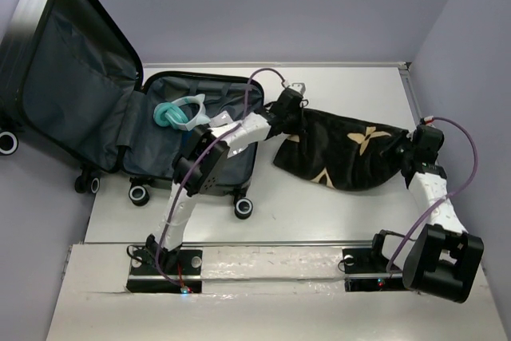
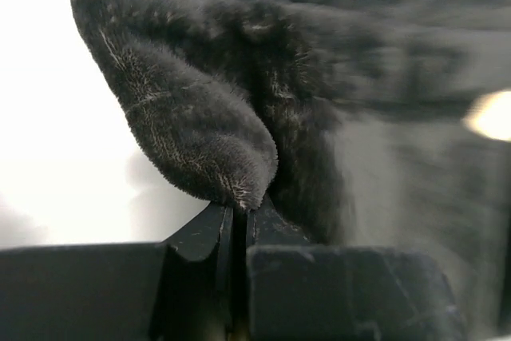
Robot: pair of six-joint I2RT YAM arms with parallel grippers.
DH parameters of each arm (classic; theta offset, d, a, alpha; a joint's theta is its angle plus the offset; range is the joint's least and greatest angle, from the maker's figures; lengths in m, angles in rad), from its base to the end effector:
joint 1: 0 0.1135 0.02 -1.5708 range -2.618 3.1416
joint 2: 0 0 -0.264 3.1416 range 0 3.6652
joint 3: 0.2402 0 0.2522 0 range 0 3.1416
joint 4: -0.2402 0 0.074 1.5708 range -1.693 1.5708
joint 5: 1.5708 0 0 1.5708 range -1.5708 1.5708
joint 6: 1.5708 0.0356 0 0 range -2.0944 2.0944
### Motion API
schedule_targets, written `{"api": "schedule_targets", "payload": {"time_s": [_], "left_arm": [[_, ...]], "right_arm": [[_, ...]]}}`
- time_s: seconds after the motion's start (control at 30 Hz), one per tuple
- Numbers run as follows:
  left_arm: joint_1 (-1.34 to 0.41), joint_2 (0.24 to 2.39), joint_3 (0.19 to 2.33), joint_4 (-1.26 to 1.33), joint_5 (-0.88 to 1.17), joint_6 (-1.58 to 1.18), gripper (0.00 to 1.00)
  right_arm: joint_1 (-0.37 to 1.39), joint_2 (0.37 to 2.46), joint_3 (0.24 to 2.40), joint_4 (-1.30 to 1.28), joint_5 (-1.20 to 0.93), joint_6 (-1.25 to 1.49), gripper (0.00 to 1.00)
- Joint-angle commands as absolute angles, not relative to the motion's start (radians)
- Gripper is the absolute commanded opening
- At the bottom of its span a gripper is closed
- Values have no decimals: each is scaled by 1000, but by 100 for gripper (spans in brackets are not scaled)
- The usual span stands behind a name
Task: Pack the luggage
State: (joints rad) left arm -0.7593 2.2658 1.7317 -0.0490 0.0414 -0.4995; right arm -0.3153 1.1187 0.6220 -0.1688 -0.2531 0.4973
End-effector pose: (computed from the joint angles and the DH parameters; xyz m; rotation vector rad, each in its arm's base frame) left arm 0.3775 -0.3604 0.1829 0.3172 2.2338 -0.7527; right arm 0.2252 -0.0641 0.2200 0.7560 2.1070 0.3818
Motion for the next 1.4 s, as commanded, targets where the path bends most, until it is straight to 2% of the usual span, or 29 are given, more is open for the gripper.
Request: {"api": "schedule_targets", "payload": {"time_s": [0.0, 0.1, 0.27, 0.4, 0.5, 0.6, 0.63, 0.77, 0.9, 1.03, 1.1, 1.17, 1.2, 1.23, 1.27, 1.3, 1.37], "left_arm": [[-767, 1973, 1773, -26, 100, -491, 6], [-724, 1855, 1779, -34, 164, -515, 6], [-646, 1715, 1839, -173, 132, -476, 6], [-517, 1596, 1839, -277, 130, -456, 6], [-340, 1497, 1728, -334, 69, -422, 6], [-203, 1412, 1632, -337, 43, -413, 6], [-108, 1393, 1564, -331, 44, -423, 6], [75, 1354, 1431, -272, -9, -431, 6], [170, 1410, 1333, -207, -25, -419, 6], [179, 1483, 1267, -153, -28, -411, 6], [179, 1503, 1261, -141, -44, -411, 6], [181, 1509, 1267, -144, -67, -408, 8], [179, 1511, 1272, -155, -78, -400, 23], [181, 1508, 1278, -164, -96, -396, 37], [179, 1502, 1285, -176, -100, -391, 56], [179, 1477, 1287, -178, -95, -388, 81], [144, 1436, 1298, -195, -113, -373, 95]], "right_arm": [[-261, 1016, 727, -236, -342, 506, 7], [-250, 942, 835, -314, -360, 500, 7], [-190, 913, 1003, -361, -439, 541, 7], [42, 1000, 1107, -299, -356, 603, 7], [315, 1139, 1178, -191, -275, 635, 7], [440, 1322, 1279, -105, -235, 666, 7], [480, 1374, 1316, -95, -220, 667, 7], [630, 1735, 1563, -90, -235, 667, 7], [699, 1966, 1732, -81, -224, 664, 7], [724, 2104, 1816, -95, -219, 629, 7], [733, 2115, 1807, -100, -186, 603, 7], [733, 2121, 1796, -109, -175, 586, 12], [733, 2126, 1811, -161, -170, 575, 28], [742, 2134, 1827, -199, -158, 562, 37], [742, 2147, 1847, -243, -144, 523, 49], [742, 2148, 1879, -309, -102, 503, 67], [752, 2120, 1890, -342, -51, 448, 84]]}}
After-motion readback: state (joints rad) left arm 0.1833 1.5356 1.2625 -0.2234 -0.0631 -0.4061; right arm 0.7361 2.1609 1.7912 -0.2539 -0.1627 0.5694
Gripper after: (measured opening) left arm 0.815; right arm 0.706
